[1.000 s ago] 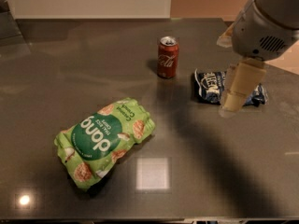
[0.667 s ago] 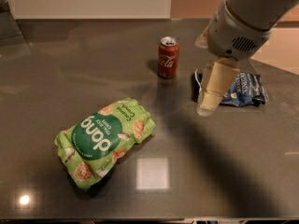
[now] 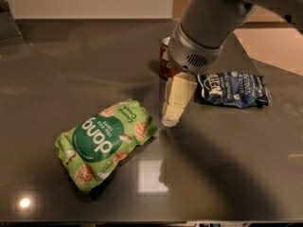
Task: Pick green rice chip bag
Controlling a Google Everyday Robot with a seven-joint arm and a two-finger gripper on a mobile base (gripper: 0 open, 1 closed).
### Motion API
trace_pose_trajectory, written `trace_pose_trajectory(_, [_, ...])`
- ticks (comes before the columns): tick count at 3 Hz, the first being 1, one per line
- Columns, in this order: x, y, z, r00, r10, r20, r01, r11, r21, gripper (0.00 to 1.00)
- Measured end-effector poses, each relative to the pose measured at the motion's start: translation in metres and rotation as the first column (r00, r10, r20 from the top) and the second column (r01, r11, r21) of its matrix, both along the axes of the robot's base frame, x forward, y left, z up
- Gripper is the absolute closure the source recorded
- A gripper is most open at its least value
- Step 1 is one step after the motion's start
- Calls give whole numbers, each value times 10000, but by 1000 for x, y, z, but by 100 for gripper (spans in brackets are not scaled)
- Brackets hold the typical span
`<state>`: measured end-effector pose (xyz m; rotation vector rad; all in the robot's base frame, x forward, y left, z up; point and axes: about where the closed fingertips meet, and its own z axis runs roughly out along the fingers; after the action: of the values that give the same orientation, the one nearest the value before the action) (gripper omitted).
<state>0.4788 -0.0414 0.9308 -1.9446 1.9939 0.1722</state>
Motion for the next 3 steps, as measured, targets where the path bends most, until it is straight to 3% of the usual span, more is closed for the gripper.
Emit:
trace_pose_trajectory(1, [-1,29,-24,9993,296,-244,-297,9996,-22,0])
trace_pose_trajectory(3, [-11,64,-69,9930,823,-846,-857,9956,-380,0])
